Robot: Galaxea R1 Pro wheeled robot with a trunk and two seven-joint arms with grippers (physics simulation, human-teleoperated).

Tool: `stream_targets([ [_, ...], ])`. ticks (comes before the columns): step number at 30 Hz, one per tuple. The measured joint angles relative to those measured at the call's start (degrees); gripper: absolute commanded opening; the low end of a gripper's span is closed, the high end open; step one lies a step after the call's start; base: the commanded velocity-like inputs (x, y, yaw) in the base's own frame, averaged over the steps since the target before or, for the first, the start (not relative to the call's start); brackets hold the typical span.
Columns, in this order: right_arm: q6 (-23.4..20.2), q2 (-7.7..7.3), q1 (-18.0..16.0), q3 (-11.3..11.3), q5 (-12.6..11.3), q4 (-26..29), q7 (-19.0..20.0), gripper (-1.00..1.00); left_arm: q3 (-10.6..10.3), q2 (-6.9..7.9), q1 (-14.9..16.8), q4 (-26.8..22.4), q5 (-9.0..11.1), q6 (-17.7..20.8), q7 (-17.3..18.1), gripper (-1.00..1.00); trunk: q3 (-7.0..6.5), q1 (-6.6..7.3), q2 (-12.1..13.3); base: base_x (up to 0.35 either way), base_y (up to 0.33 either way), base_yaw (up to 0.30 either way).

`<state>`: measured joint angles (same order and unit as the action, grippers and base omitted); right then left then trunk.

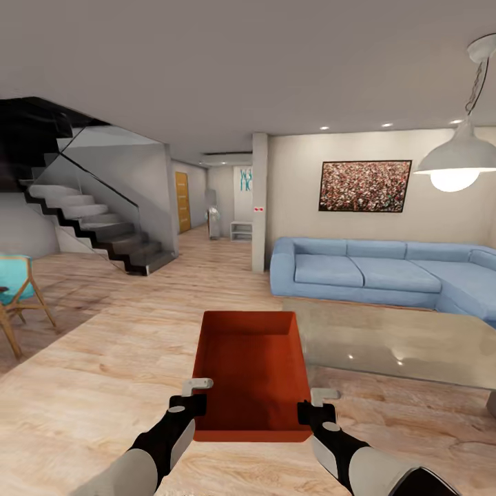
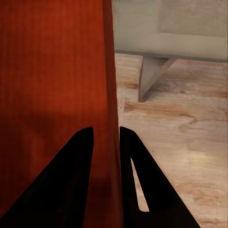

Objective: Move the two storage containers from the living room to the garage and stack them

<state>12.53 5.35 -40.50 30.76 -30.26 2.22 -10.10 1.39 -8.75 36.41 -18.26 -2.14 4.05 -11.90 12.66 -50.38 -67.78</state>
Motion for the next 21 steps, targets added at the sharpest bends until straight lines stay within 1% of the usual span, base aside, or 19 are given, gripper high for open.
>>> stream_targets([
  [21,0.0,0.0,0.0,-0.2,0.2,0.0,0.0,-1.0,0.0,0.0,0.0,-0.1,0.0,-0.1,0.0,-1.0,0.0,0.0,0.0,0.0,0.0,0.3],
])
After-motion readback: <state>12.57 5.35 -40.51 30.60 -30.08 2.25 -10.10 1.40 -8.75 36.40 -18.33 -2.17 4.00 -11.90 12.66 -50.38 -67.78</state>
